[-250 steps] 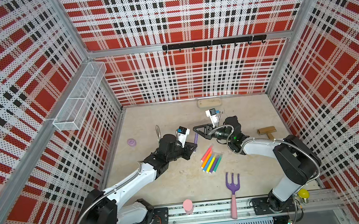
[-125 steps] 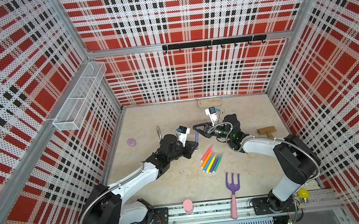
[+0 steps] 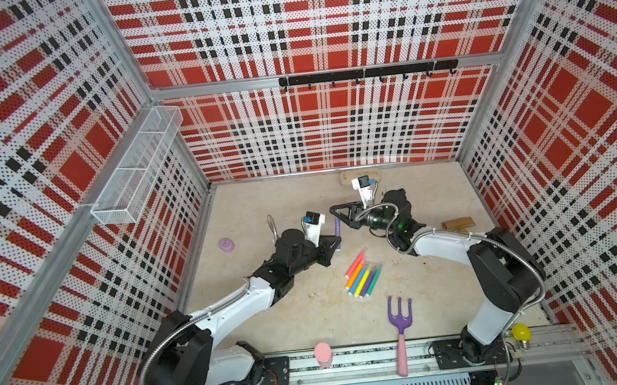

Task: Remove pen caps from pens
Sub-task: Open the pen cap on the pen.

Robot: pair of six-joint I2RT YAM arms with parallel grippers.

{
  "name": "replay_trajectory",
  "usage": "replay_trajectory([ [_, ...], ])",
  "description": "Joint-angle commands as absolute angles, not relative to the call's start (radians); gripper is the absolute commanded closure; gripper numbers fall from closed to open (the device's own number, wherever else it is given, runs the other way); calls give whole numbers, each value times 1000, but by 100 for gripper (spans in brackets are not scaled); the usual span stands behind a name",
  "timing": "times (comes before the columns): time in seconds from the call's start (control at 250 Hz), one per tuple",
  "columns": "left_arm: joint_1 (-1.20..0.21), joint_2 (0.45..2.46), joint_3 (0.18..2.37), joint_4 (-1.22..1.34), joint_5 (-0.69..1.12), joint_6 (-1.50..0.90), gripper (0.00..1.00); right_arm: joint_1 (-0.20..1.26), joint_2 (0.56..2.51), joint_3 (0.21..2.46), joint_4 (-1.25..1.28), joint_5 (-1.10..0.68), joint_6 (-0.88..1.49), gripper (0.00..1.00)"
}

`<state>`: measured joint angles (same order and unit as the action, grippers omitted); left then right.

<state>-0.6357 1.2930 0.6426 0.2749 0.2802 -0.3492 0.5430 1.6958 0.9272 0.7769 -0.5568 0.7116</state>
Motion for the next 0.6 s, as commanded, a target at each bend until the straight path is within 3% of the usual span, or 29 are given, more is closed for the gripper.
replay_trajectory([
  [0.0, -699, 1341, 606, 19, 437, -304, 100, 471, 1629, 933, 1156, -331, 766, 100],
  [0.32, -702, 1401, 623, -20, 418, -290, 100, 387, 1647, 865, 1383, -293, 929, 100],
  [0.596, -695, 1398, 636, -58, 380, -276, 100, 390, 1552, 877, 1177, -219, 747, 100],
])
